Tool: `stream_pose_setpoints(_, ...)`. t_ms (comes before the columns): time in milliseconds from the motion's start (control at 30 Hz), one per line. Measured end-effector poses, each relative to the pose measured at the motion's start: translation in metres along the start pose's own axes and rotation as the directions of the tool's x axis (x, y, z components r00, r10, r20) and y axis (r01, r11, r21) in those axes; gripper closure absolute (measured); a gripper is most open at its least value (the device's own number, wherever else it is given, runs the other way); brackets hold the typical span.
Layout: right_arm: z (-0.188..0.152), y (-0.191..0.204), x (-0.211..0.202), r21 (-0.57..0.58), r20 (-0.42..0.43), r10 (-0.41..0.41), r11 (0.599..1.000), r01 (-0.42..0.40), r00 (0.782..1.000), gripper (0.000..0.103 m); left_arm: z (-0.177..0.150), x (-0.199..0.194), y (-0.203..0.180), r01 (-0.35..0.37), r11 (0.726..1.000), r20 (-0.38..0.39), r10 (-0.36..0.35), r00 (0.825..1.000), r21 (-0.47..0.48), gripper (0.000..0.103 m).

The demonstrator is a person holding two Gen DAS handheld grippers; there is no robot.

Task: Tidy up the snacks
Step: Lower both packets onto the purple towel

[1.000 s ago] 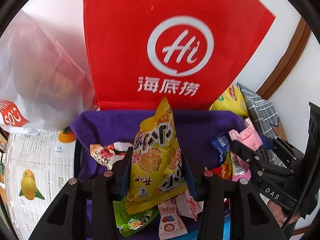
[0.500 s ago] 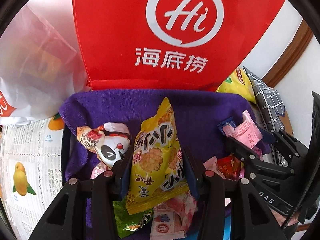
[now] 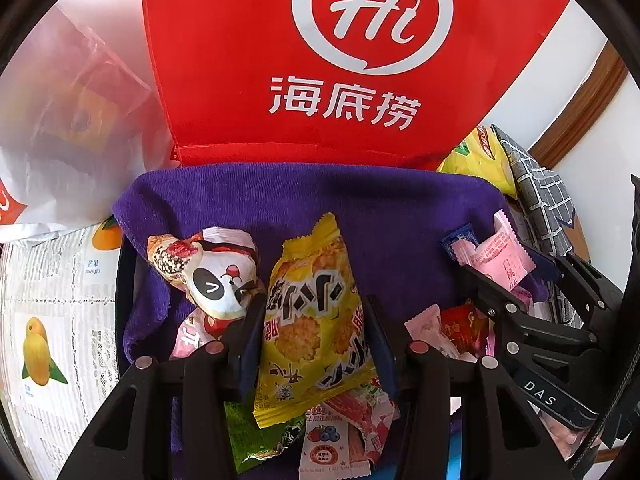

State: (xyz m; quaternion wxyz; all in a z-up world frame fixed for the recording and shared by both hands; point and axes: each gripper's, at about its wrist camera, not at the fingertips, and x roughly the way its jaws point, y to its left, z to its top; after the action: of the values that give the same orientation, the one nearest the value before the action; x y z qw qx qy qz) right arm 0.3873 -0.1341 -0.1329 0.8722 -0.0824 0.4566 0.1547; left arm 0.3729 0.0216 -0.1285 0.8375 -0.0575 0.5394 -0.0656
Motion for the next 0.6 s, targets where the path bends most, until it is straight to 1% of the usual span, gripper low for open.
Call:
stream_pose_setpoints(500, -0.0005, 0.0020, 0.0046, -0.002, -0.006, 0.004, 1.000, -0.004, 1.000, 0.039, -0.0017, 0.0025, 0.0011, 0.012, 1.000, -0.017, -0.012, 1.000, 0.002, 0.057)
stream_pose_setpoints(600, -0.0008, 0.0015, 0.0069, 0.002, -0.014, 0.013, 1.000, -0.013, 1.000, 0.038, -0.0014, 0.0034, -0.0007, 0.008, 1.000, -0.016, -0.008, 1.000, 0.003, 0.054)
